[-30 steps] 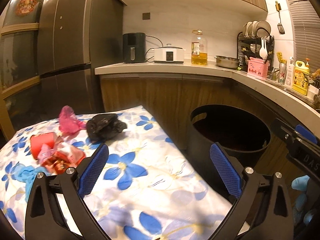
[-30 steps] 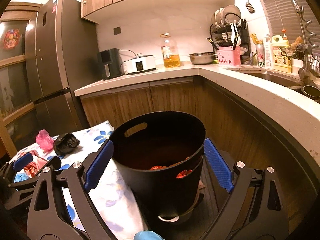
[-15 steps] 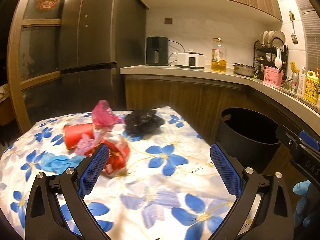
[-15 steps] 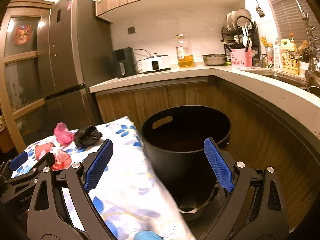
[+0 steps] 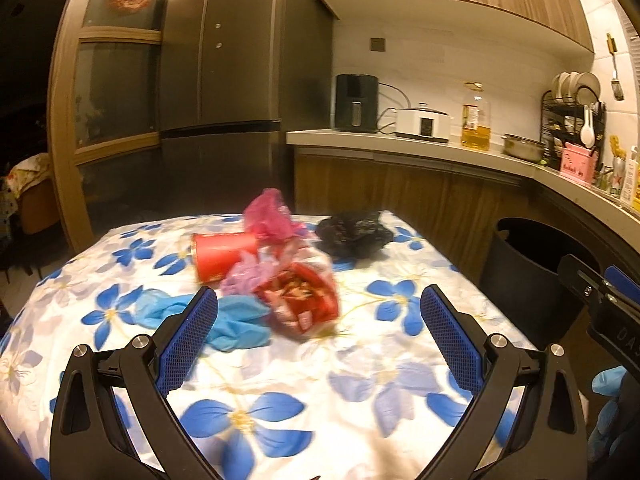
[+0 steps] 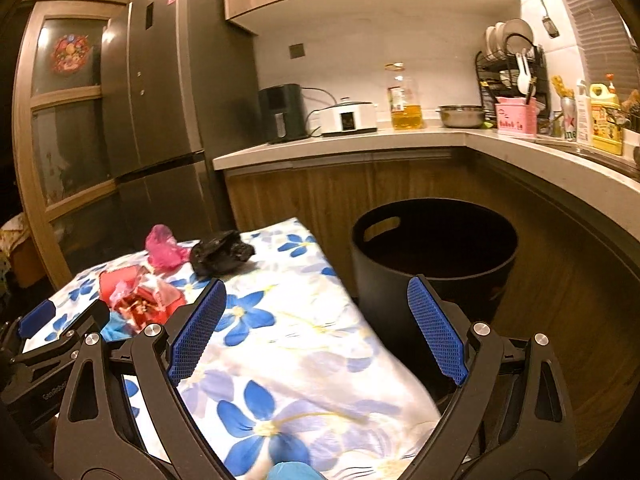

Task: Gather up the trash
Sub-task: 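Move both open grippers back to the remaining trash on the table, then grasp the red printed snack bag with the right gripper while the left grasps the blue glove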

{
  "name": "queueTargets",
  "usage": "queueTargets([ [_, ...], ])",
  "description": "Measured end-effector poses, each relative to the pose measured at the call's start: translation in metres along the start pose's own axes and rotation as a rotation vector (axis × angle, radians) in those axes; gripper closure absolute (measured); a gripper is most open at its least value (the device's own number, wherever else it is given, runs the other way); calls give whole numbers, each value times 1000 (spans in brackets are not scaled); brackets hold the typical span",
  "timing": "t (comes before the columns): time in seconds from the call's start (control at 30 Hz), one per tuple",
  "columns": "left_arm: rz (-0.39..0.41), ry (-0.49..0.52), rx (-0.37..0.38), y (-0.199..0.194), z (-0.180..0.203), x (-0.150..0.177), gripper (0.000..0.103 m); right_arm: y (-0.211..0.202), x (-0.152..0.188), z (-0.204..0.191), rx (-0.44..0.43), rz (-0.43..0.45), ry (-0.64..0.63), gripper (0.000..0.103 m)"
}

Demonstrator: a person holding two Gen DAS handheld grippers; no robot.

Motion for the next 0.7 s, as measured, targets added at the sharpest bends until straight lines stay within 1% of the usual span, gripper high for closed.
queueTargets([
  [0.17, 5, -28, -55, 2, -29, 6, 6, 9, 8, -24, -40, -18, -29, 12],
  [0.3, -1, -40, -105, 6, -52, 13, 6, 16, 13, -41, -73, -31, -45, 12],
  [0.43, -17, -59, -139, 11, -72, 16, 6, 27, 21, -63, -121, -55, -65, 12],
  [0.7, -25, -77, -162, 17, -93, 19, 6, 48, 30, -105, -197, -79, -110, 12],
])
Point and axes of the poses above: each gripper's, at about its wrist camera, not at the fingertips, and y roughly the way its jaws point, z to its right, x to its underside, the point moved 3 cm from there along y, roughly the way its jaws point, and after that the axes turned 1 degree about -y, right-handed, at the moved point
